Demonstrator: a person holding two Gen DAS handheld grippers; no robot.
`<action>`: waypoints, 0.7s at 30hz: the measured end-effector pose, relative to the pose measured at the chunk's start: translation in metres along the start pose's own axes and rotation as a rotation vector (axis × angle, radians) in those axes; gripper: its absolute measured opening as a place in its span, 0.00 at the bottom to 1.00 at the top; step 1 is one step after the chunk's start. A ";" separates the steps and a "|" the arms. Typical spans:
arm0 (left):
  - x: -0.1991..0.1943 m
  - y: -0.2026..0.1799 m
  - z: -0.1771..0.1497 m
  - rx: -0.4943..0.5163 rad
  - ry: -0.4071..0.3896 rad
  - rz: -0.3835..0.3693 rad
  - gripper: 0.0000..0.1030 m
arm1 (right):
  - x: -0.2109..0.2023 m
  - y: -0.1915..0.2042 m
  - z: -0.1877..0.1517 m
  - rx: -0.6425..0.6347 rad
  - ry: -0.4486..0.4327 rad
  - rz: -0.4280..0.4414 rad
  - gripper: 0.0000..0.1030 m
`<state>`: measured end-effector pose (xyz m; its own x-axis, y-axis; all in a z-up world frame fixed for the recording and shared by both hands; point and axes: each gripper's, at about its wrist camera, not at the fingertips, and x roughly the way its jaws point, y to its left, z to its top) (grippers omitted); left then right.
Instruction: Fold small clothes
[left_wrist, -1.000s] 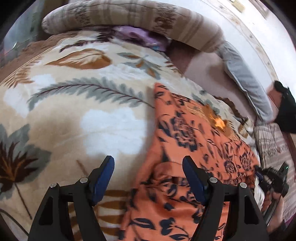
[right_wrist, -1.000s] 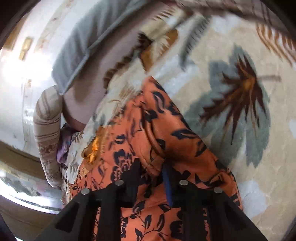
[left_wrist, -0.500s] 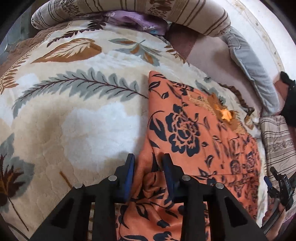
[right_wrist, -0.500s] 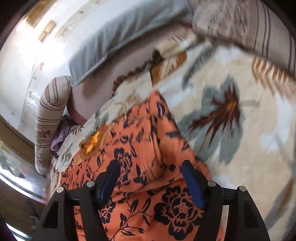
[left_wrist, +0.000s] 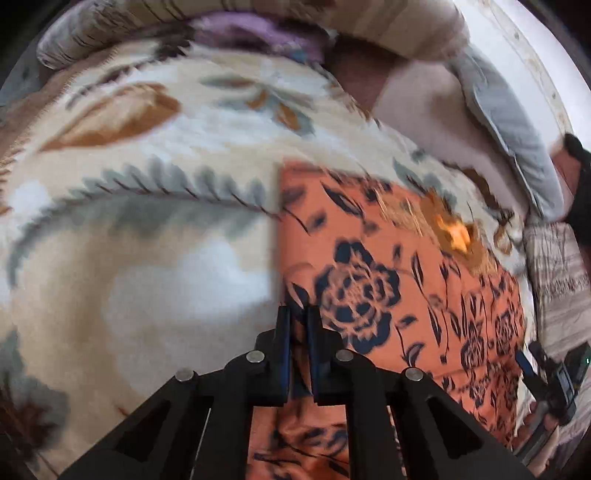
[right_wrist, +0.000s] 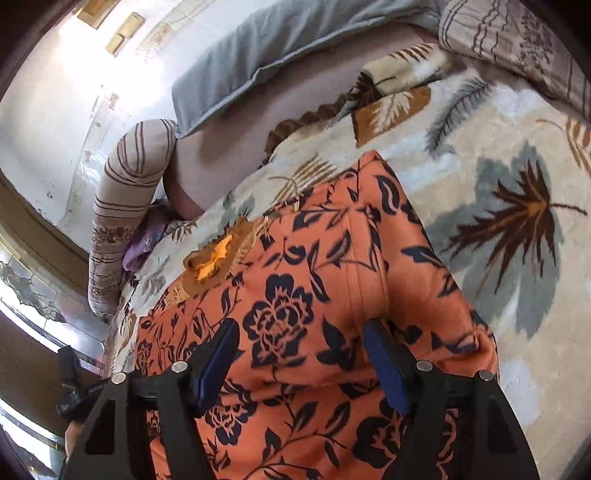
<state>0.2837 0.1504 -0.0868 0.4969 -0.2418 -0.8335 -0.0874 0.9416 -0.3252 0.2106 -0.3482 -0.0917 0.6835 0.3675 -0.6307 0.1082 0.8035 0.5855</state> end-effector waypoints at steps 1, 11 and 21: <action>-0.007 0.007 0.003 0.010 -0.046 0.067 0.00 | -0.001 0.000 -0.001 -0.009 0.004 0.003 0.71; -0.033 0.008 0.011 -0.034 -0.149 -0.117 0.70 | -0.012 -0.003 0.022 0.042 -0.014 0.121 0.71; 0.009 -0.020 -0.023 0.040 -0.047 -0.074 0.70 | 0.029 -0.044 0.066 0.302 0.028 0.164 0.77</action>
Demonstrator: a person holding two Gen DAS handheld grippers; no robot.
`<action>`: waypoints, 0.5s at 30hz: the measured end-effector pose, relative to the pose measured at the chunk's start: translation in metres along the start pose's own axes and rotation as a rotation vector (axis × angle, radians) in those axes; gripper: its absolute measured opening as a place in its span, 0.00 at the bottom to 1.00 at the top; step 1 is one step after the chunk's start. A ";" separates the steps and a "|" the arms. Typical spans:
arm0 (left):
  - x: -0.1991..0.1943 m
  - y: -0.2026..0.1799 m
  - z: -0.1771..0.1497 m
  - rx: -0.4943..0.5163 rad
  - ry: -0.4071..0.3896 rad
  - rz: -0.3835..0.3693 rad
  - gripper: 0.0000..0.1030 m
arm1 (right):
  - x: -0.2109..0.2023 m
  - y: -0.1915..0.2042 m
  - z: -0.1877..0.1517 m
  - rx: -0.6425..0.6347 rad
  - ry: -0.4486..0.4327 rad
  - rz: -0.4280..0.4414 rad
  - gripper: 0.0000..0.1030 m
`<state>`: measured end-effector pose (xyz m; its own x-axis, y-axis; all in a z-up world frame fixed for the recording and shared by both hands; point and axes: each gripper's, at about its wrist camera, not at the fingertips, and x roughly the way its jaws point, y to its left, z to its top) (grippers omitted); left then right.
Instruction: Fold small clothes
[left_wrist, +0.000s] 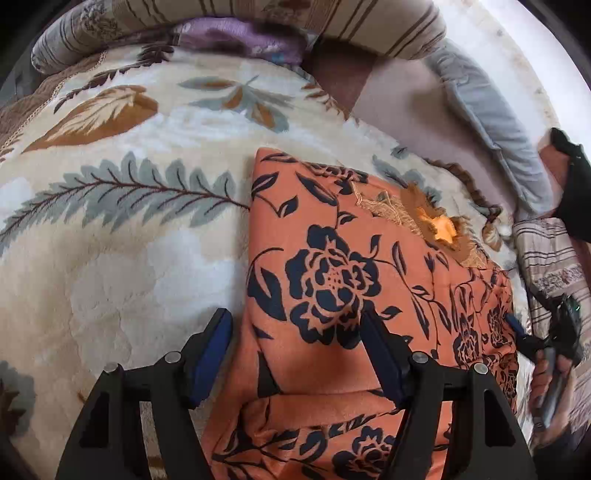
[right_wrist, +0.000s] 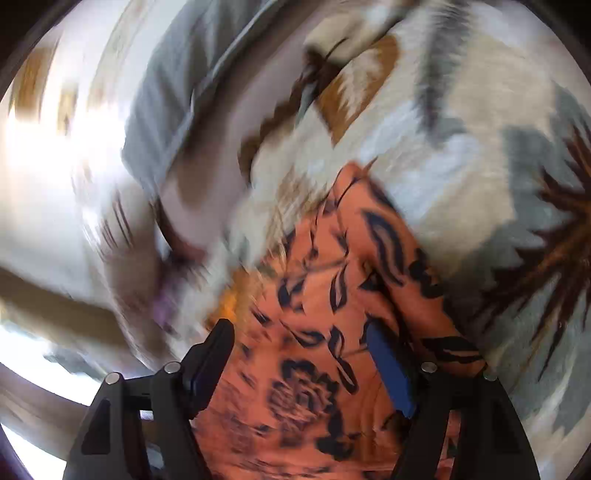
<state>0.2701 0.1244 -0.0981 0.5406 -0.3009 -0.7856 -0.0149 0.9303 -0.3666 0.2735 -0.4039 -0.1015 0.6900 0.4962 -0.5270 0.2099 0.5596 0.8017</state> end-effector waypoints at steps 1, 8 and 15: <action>-0.002 -0.002 -0.002 0.018 -0.009 0.015 0.70 | -0.006 0.012 -0.002 -0.051 -0.010 0.011 0.78; -0.007 -0.011 -0.004 0.025 -0.005 0.035 0.70 | 0.002 0.004 -0.012 -0.069 0.046 -0.024 0.68; -0.026 -0.004 -0.022 -0.001 -0.004 0.034 0.70 | 0.011 0.002 -0.053 -0.164 0.188 -0.030 0.76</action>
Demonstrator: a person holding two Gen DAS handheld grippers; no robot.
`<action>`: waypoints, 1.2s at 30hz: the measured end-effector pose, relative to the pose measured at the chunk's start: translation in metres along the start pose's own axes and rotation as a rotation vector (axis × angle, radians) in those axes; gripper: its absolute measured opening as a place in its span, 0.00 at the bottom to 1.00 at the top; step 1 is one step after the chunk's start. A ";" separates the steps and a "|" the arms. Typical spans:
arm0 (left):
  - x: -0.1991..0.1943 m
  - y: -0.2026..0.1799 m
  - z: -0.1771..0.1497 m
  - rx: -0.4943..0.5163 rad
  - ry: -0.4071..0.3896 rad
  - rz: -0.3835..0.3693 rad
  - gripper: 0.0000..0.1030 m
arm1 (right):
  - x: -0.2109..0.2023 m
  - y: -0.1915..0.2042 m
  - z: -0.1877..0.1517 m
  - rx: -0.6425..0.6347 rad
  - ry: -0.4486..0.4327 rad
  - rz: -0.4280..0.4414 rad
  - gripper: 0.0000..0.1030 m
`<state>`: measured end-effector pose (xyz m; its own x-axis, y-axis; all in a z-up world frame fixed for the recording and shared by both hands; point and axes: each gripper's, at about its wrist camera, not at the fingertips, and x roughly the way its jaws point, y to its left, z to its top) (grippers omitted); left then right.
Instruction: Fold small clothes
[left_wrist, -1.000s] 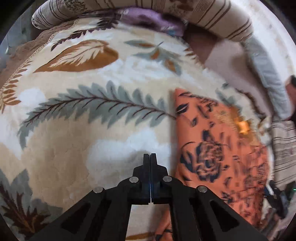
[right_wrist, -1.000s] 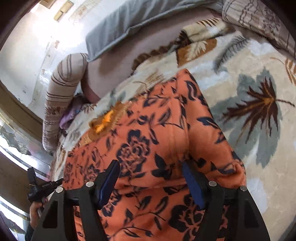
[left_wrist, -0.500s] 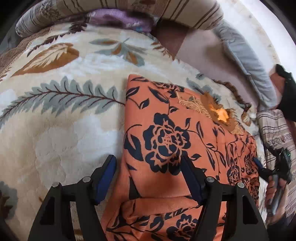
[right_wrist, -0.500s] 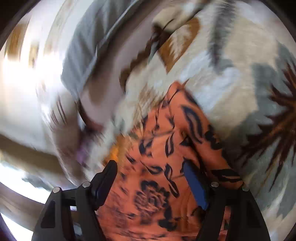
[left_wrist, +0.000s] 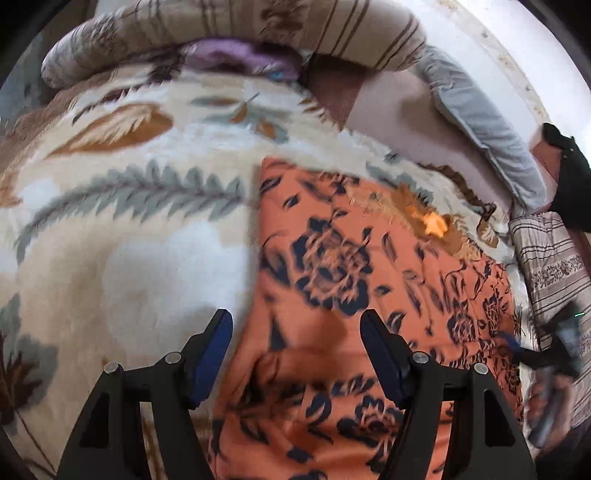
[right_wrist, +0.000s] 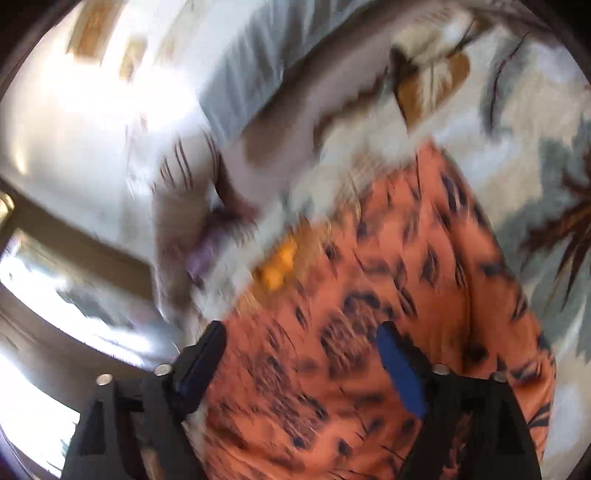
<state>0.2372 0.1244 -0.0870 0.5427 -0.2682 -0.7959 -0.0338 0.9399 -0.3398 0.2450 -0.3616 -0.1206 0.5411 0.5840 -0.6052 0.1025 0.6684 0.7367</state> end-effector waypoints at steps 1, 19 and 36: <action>-0.003 0.001 -0.003 -0.007 0.010 -0.006 0.70 | -0.004 -0.004 0.000 0.029 -0.031 0.010 0.72; -0.115 0.049 -0.120 -0.105 0.018 0.031 0.78 | -0.159 -0.026 -0.140 0.037 -0.045 -0.141 0.79; -0.152 0.067 -0.199 -0.084 0.122 0.039 0.80 | -0.214 -0.059 -0.214 0.009 0.132 -0.205 0.80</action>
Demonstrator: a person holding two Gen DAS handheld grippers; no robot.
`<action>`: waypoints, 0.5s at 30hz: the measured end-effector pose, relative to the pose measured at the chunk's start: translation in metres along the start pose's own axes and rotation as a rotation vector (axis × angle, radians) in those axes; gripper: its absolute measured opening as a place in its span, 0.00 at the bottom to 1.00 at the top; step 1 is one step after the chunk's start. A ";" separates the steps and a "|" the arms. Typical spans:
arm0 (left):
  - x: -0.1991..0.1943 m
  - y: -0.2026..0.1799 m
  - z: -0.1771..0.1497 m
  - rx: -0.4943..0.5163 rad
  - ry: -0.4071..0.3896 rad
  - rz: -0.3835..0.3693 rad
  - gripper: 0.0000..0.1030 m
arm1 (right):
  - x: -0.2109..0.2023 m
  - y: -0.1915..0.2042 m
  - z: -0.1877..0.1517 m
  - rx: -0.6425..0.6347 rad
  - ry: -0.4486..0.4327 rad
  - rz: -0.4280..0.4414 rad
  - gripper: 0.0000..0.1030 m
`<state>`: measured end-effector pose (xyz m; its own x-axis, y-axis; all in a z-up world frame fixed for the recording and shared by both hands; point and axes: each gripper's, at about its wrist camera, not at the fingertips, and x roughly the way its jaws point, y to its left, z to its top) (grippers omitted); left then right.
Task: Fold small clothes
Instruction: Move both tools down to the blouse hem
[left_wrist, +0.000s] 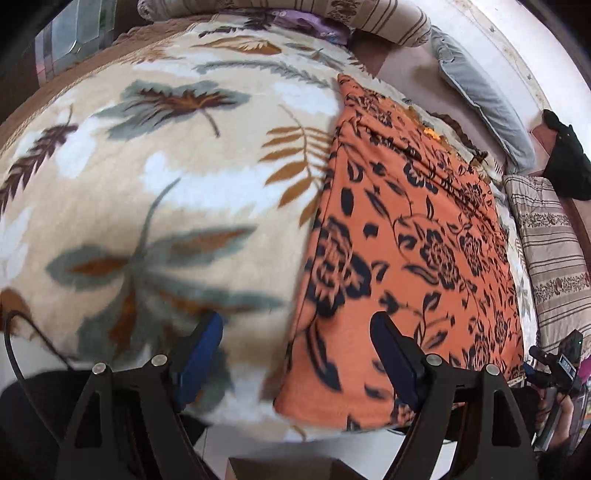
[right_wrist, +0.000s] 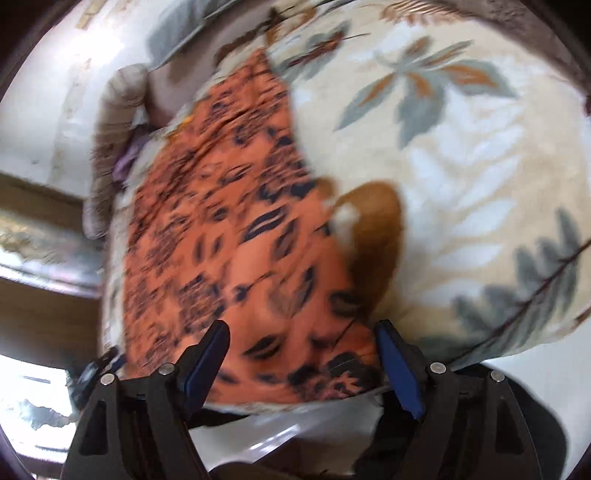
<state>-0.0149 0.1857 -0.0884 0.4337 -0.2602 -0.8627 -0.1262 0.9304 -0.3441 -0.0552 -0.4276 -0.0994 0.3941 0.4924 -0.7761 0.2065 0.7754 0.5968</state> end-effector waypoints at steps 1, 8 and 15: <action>-0.001 0.002 -0.005 -0.010 0.010 -0.003 0.80 | 0.001 0.001 -0.001 -0.005 0.002 -0.001 0.80; -0.001 0.006 -0.026 -0.089 0.054 -0.032 0.79 | 0.003 0.001 0.000 -0.002 -0.005 0.025 0.70; 0.006 -0.010 -0.027 -0.036 0.080 -0.057 0.57 | 0.003 0.003 -0.001 -0.003 -0.012 0.030 0.54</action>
<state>-0.0355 0.1680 -0.0999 0.3691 -0.3335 -0.8675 -0.1360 0.9040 -0.4053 -0.0542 -0.4233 -0.1005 0.4111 0.5107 -0.7551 0.1915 0.7615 0.6192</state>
